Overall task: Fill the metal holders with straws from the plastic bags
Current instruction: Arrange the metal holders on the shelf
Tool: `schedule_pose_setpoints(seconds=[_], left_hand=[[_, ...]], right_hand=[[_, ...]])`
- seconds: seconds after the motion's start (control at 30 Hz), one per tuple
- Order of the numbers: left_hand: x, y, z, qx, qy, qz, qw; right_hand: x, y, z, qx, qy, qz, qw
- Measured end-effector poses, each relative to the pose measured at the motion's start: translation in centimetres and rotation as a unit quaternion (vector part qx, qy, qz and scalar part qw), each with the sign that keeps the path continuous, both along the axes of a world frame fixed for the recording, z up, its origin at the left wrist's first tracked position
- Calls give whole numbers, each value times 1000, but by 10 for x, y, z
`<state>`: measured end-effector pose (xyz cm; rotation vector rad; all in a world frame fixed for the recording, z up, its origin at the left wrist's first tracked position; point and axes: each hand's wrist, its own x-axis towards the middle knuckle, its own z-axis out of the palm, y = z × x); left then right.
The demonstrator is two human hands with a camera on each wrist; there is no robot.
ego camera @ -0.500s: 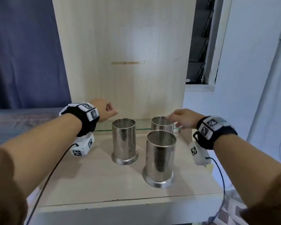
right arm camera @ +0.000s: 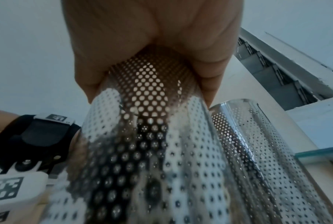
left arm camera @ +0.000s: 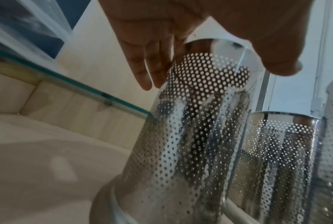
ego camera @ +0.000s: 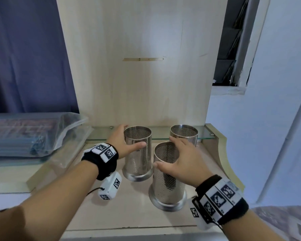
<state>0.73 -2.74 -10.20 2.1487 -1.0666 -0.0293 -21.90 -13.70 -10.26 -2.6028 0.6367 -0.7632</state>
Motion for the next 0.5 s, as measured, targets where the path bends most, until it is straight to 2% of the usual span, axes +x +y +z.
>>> schedule_pose_setpoints(seconds=[0.07,0.2,0.4,0.5], left_hand=[[-2,-3,-7,-23,2,6,1000],[-1,-7,-17,-71,-1,19,997],[7,9,-18,-76,-37,75,994],[17,24,-18,-76,-20,113,990]], right_hand=[[7,2,-8,21,-46,-27,998],[20,7,-13,57,-80,-40,994],[40,6,-8,74,-52,-31,995],[50,7,-6,83,-42,-19,996]])
